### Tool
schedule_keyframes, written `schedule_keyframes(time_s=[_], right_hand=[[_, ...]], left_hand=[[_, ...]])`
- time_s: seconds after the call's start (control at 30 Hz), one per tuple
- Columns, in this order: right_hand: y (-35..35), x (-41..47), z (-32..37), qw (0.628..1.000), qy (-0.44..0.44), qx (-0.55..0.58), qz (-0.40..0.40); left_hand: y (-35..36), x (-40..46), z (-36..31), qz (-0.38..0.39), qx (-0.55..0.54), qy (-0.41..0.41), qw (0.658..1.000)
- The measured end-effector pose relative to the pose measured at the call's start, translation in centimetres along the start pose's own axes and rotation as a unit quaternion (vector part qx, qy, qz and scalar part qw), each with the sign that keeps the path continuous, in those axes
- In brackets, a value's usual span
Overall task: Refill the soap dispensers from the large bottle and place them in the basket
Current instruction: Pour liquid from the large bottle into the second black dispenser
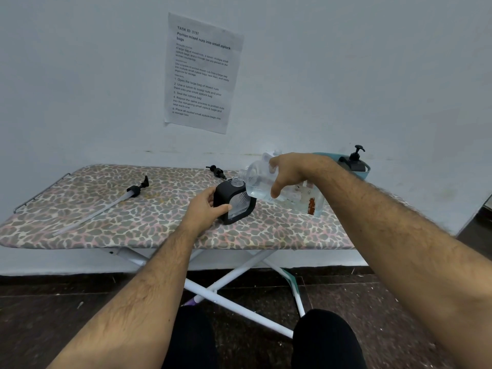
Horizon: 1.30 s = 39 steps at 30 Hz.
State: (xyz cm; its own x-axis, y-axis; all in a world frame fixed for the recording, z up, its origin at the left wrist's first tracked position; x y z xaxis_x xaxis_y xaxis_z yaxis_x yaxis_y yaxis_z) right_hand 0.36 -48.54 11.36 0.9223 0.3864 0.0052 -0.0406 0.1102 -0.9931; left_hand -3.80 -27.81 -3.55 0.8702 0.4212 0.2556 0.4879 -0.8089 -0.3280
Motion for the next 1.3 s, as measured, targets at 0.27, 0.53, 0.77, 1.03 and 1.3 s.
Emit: schedule_keyframes(time_s=[0.27, 0.53, 0.77, 1.03, 1.3], right_hand=[[0.11, 0.05, -0.07, 1.000, 0.003, 0.006, -0.002], [0.03, -0.03, -0.04, 1.000, 0.003, -0.001, -0.002], [0.08, 0.04, 0.11, 1.000, 0.009, -0.006, 0.003], [0.11, 0.27, -0.08, 1.000, 0.015, -0.007, 0.007], [0.21, 0.35, -0.08, 1.000, 0.022, -0.003, 0.012]], left_hand=[[0.02, -0.01, -0.07, -0.002, 0.004, 0.002, 1.000], [0.01, 0.20, 0.13, 0.000, 0.003, -0.009, 1.000], [-0.05, 0.22, 0.10, 0.002, 0.008, -0.003, 1.000], [-0.01, 0.29, 0.10, 0.000, 0.011, -0.003, 1.000], [0.00, 0.08, -0.04, -0.003, 0.008, -0.010, 1.000]])
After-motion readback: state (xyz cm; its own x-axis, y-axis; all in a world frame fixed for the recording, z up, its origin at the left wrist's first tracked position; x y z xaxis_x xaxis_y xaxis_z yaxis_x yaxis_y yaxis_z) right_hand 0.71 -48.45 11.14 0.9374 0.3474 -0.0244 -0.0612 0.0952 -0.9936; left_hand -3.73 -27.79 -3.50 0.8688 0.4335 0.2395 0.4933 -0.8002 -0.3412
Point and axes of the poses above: each hand's wrist, its own x-axis towards the middle knuckle, its own y-axis out of the palm, z = x × y, the point moved 2 cm from there along x, towards the middle knuckle, and after that the axes turned 12 degrees about -z, right-handed, at the moved point
